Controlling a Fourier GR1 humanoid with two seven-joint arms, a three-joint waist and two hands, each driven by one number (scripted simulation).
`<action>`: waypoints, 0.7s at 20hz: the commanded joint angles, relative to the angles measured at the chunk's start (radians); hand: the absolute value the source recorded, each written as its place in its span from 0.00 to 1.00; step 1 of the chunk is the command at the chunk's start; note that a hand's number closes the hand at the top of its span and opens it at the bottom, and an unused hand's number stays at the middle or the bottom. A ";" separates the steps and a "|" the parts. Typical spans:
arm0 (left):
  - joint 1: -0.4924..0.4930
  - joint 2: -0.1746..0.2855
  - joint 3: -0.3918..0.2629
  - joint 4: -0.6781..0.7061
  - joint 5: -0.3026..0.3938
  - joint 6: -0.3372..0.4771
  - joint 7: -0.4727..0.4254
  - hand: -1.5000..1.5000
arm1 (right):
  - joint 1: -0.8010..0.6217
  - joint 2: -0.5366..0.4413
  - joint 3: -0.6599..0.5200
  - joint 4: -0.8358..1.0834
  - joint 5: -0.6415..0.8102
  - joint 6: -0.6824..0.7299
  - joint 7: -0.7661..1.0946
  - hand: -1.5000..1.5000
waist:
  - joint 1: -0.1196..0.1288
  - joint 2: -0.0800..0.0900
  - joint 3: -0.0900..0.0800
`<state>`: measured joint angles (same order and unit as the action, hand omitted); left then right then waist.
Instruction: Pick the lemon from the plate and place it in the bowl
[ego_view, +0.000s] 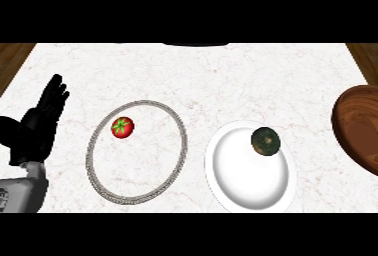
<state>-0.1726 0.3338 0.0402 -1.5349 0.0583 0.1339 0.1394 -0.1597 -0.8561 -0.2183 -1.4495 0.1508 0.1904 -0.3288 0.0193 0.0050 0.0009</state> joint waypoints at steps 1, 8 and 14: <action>0.037 -0.049 -0.016 0.035 -0.031 0.012 -0.080 0.50 | -0.166 0.012 0.030 0.263 0.071 0.001 -0.117 1.00 | 0.005 0.001 0.000; -0.034 -0.019 0.014 0.013 -0.002 -0.025 0.001 0.50 | -0.188 0.001 0.159 0.452 0.331 -0.079 -0.063 1.00 | 0.027 0.012 0.001; -0.003 -0.041 -0.006 0.000 -0.027 -0.021 -0.020 0.50 | -0.398 -0.015 0.166 0.826 0.339 0.062 -0.256 0.00 | 0.031 0.011 0.002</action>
<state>-0.1844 0.3102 0.0478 -1.5276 0.0413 0.1095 0.1291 -0.4759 -0.8422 -0.0725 -0.8171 0.4411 0.2084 -0.4727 0.0423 0.0124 0.0021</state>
